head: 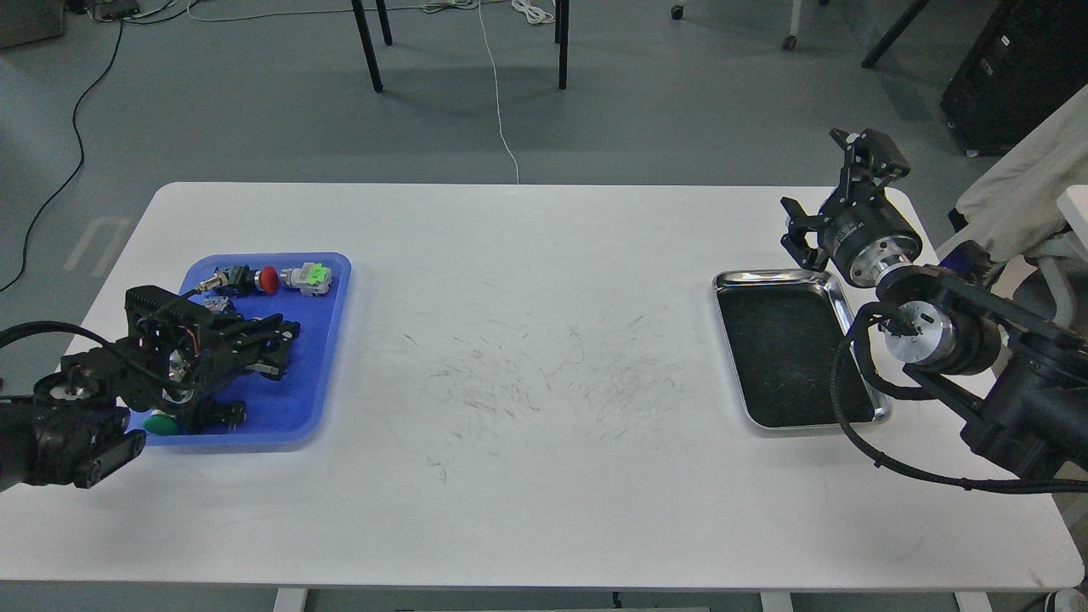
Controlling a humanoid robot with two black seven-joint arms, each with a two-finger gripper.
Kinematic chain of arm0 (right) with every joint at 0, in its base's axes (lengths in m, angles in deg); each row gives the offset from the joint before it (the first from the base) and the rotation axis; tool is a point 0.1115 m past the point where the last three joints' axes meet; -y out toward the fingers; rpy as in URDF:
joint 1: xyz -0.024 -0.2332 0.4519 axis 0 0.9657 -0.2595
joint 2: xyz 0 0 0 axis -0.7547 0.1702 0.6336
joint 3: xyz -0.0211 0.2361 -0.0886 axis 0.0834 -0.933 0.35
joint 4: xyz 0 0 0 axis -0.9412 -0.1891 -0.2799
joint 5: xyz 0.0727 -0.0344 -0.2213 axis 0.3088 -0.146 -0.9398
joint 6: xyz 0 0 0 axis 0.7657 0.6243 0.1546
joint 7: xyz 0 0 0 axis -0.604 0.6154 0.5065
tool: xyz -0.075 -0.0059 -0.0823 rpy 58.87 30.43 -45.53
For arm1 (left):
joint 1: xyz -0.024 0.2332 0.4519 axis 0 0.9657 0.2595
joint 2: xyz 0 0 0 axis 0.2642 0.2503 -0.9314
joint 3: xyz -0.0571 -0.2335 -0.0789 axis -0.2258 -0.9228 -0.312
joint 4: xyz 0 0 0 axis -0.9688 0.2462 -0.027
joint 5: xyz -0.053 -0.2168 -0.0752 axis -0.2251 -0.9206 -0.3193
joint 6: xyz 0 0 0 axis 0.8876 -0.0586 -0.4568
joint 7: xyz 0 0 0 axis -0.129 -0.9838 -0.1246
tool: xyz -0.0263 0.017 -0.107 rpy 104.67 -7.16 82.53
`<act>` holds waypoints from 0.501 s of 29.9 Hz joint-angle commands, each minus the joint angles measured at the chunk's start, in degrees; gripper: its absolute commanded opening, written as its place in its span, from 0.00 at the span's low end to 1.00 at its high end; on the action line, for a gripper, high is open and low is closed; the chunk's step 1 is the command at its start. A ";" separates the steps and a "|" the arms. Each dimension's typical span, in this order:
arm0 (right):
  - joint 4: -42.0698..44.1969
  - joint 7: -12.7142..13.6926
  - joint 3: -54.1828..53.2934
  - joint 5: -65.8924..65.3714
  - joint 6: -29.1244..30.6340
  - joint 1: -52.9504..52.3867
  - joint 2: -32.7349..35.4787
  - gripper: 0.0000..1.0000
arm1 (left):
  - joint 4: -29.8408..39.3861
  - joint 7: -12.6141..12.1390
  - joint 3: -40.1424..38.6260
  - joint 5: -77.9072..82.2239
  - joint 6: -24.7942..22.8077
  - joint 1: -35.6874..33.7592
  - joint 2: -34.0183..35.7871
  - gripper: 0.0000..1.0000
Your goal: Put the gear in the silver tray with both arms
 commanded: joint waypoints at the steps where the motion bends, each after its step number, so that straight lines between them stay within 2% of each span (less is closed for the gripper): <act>1: 0.01 0.00 0.01 -0.04 0.00 0.00 -0.09 0.99 | -0.06 0.00 -0.06 -0.19 -0.09 -0.19 0.84 0.17; 10: 0.09 0.08 0.10 -0.04 0.00 -0.09 -0.27 0.99 | 1.17 0.00 -4.36 -0.98 -0.71 -0.46 4.44 0.11; 15: 0.09 0.00 0.10 -0.04 0.00 -0.09 -0.36 0.99 | 7.92 0.00 -13.57 -3.34 -3.69 -1.33 9.44 0.10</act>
